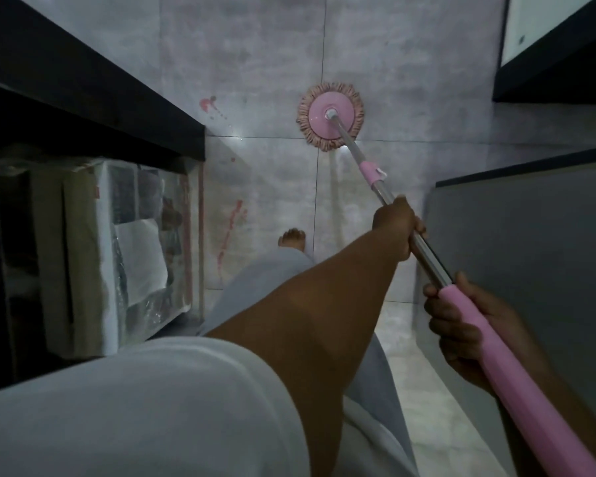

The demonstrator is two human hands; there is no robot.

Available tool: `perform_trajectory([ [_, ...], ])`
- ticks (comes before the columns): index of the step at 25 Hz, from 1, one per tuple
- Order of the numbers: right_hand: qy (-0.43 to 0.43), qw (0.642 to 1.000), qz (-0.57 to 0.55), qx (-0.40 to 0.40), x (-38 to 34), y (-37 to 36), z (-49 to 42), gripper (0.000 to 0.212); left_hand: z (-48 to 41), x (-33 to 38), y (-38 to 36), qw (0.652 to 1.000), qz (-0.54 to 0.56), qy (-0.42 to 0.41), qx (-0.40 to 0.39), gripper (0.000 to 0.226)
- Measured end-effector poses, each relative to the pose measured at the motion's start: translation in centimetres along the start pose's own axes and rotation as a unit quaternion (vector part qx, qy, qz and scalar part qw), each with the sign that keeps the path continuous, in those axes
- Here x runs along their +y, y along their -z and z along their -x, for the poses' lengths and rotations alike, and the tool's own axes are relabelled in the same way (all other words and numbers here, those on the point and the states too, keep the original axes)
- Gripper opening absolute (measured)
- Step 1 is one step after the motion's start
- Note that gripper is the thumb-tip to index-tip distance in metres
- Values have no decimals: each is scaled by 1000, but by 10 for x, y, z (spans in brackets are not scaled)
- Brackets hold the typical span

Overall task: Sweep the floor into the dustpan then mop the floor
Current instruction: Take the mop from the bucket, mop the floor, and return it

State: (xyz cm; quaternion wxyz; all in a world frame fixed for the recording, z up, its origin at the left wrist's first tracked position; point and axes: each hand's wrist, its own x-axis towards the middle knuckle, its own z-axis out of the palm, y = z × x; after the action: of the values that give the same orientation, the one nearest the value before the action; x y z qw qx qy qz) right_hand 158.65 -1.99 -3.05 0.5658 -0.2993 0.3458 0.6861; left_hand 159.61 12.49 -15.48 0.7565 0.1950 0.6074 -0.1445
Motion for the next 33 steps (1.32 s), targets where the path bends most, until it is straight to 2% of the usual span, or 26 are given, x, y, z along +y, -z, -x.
perform_trajectory([
  [4,-13,997,61,40,-11,-30,-24,36,-3,32,23,1000,22,-19,-5,29],
  [9,-49,989,133,31,-29,-95,-90,33,-12,106,84,994,91,-57,6,31],
  [16,-89,964,248,42,-24,-207,-211,33,-24,212,207,976,155,-125,88,35],
  [20,-104,946,304,40,-14,-244,-255,35,-34,244,259,960,199,-139,136,34],
  [23,-100,953,284,38,-6,-241,-261,34,-38,242,269,961,181,-136,159,31],
  [26,-78,971,225,20,3,-211,-243,30,-37,220,255,965,174,-133,141,27],
  [33,-37,989,140,-21,49,-98,-165,29,-24,101,193,985,74,-115,104,35],
])
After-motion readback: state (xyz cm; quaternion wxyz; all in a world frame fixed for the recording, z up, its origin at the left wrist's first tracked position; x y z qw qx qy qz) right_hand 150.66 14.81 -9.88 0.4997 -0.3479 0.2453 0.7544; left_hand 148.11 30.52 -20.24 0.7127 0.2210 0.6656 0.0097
